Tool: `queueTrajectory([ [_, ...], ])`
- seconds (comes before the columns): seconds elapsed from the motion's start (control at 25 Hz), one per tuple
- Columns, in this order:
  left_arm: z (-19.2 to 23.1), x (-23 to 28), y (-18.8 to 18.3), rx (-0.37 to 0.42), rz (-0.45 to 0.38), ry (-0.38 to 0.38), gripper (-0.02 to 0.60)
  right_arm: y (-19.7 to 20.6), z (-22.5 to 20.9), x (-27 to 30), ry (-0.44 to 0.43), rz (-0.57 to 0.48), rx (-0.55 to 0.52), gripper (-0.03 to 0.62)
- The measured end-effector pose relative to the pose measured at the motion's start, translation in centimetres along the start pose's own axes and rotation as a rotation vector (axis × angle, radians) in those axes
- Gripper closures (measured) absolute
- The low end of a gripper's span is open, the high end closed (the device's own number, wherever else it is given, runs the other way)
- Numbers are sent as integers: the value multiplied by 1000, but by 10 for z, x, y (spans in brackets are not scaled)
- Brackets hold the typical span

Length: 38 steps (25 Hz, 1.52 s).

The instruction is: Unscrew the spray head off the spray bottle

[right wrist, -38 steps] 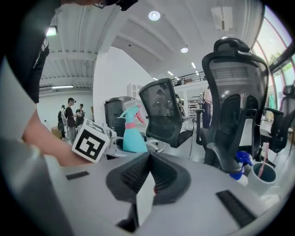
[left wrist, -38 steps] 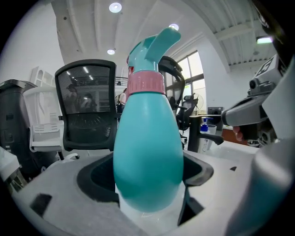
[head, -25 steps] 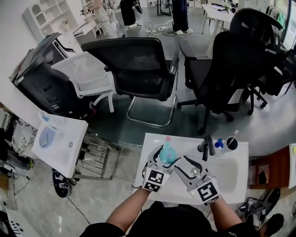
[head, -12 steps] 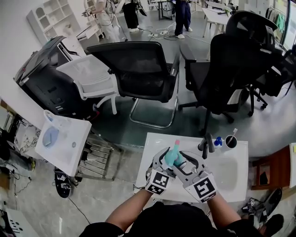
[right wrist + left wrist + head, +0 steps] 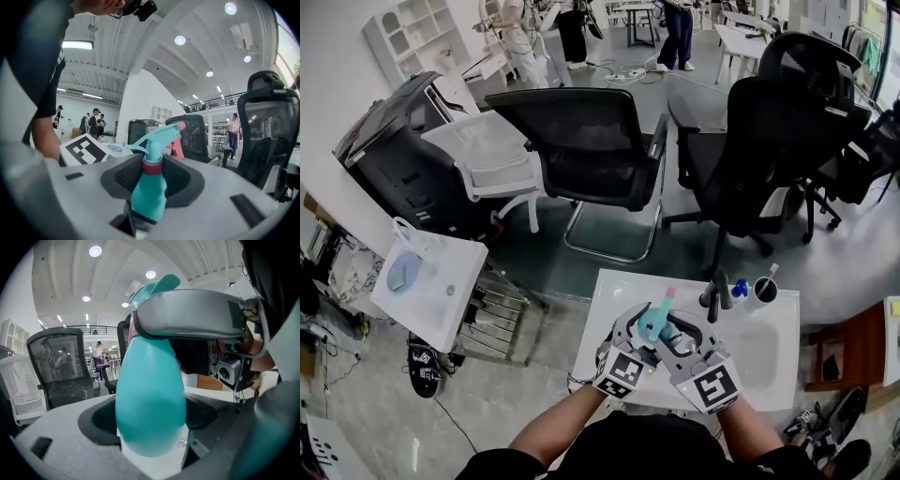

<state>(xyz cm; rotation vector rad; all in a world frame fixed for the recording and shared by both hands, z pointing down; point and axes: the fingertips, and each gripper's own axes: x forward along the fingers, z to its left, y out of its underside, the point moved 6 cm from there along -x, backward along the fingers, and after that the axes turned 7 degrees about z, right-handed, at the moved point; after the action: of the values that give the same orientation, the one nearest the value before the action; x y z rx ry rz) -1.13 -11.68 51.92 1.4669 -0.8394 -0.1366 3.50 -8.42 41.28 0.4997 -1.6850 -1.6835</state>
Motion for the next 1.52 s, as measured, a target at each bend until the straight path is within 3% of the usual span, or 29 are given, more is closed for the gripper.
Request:
queueTrajectory([
  [0.24, -4, -13, -9, 49, -29, 39, 173, -9, -4, -12, -84, -29, 48, 459],
  [0.4, -7, -21, -16, 81, -59, 93, 173, -16, -1, -18, -148, -47, 25, 461],
  [0.96, -23, -48, -30, 228, -130, 468, 173, -25, 16, -31, -492, -93, -73, 461],
  [1.08, -27, -47, -29, 235, -125, 505, 172, -23, 14, -32, -561, -76, -64, 459],
  [1.2, -18, -42, -28, 188, -73, 425, 172, -19, 9, -27, -541, -59, -88, 457],
  [1.28, -8, -35, -23, 142, -30, 332, 172, -14, 5, -20, -449, -55, -111, 453],
  [1.4, 1, -25, 0, 84, 32, 195, 172, -5, 0, -10, -310, -14, -43, 383],
  [1.52, 6, -20, 1, 31, 50, 84, 173, 1, -4, -2, -211, -16, -1, 375],
])
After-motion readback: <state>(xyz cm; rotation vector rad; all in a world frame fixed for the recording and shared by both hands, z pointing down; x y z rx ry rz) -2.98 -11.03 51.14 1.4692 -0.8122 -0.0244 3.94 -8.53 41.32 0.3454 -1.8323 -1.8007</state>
